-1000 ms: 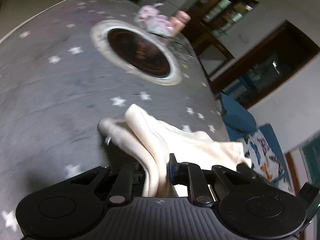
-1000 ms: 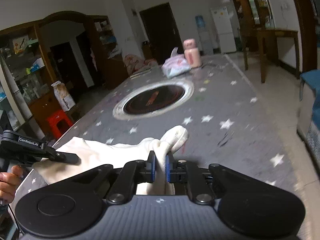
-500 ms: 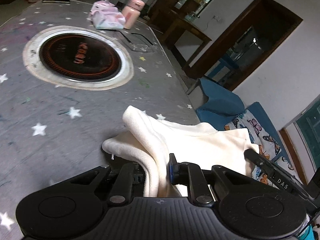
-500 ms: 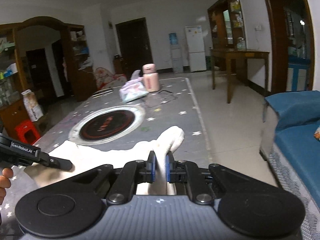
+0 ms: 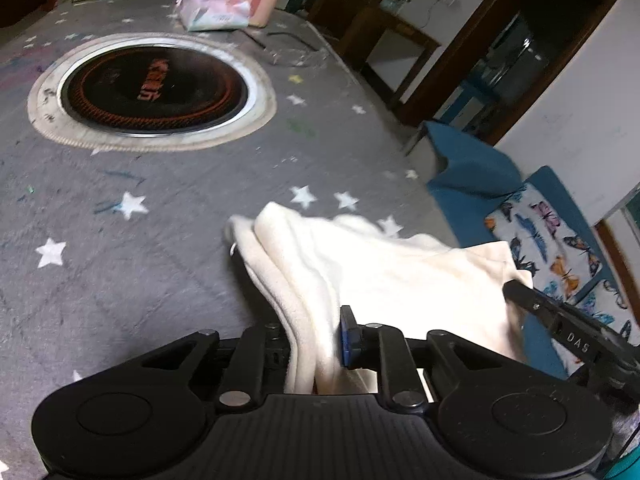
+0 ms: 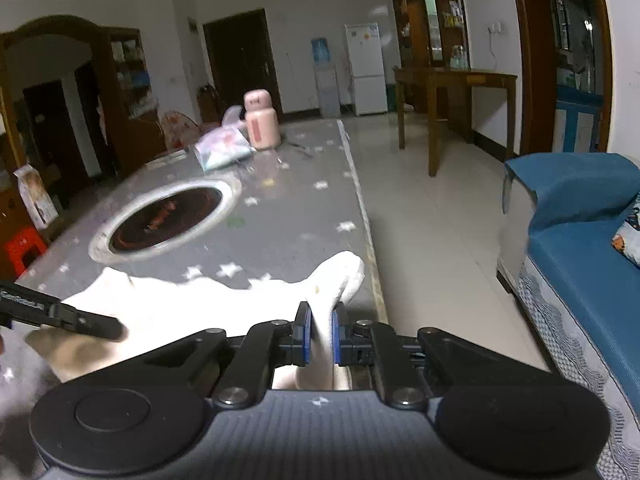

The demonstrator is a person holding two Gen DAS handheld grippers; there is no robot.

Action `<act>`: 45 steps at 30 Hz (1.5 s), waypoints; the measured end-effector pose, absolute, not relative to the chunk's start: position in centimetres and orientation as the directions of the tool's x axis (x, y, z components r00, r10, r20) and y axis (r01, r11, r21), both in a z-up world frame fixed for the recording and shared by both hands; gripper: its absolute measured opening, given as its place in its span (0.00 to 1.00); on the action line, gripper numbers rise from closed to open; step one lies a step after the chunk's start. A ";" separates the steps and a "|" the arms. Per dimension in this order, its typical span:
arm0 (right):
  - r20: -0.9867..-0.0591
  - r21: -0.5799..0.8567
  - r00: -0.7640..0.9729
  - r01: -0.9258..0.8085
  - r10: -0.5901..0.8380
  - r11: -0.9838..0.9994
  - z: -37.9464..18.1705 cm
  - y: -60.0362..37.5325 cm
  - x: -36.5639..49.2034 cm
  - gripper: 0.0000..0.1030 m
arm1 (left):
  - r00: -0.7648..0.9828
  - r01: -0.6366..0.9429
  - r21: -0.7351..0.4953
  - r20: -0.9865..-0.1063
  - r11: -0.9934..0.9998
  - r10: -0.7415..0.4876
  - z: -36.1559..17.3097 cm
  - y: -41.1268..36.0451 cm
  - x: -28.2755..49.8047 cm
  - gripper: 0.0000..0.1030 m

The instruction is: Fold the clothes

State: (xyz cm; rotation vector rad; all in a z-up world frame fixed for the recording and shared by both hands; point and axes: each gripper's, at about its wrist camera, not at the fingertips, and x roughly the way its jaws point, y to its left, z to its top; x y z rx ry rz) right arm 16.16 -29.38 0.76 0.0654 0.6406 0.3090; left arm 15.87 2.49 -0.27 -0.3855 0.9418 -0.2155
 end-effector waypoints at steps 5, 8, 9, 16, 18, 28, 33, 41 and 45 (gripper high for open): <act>-0.578 0.107 0.774 -0.242 0.258 0.964 0.4 -29.6 15.9 0.15 | 0.566 0.011 -0.400 -0.753 0.917 -0.335 -0.9 3.0 16.0 0.29; -0.556 0.081 0.791 -0.254 0.255 0.964 0.8 -29.3 15.2 0.17 | 0.564 0.037 -0.388 -0.752 0.921 -0.340 -1.0 2.9 15.8 0.27; -0.554 0.092 0.784 -0.277 0.281 0.956 0.9 -29.2 15.1 0.17 | 0.560 0.045 -0.387 -0.754 0.921 -0.344 -1.0 2.8 15.7 0.27; -0.635 0.079 0.688 -0.394 0.351 0.916 -1.4 -27.1 13.8 0.17 | 0.498 0.102 -0.411 -0.767 0.906 -0.404 -0.9 3.2 14.9 0.24; -0.640 0.057 0.683 -0.417 0.354 0.907 -1.9 -26.7 13.0 0.18 | 0.494 0.108 -0.407 -0.770 0.907 -0.404 -0.8 3.6 14.6 0.26; -0.653 0.069 0.654 -0.450 0.381 0.891 0.1 -26.6 11.8 0.21 | 0.561 0.072 -0.329 -0.767 0.942 -0.311 1.2 5.0 14.5 0.44; -0.623 0.101 0.664 -0.454 0.412 0.885 1.4 -26.3 13.6 0.21 | 0.595 0.065 -0.309 -0.751 0.949 -0.285 2.2 4.8 15.2 0.40; -0.632 0.140 0.654 -0.431 0.416 0.891 0.4 -24.9 17.0 0.21 | 0.583 0.101 -0.344 -0.740 0.934 -0.336 1.0 2.0 18.3 0.34; -0.660 0.139 0.643 -0.405 0.390 0.903 -1.4 -24.6 18.2 0.21 | 0.572 0.084 -0.311 -0.763 0.947 -0.301 -0.3 1.3 19.8 0.31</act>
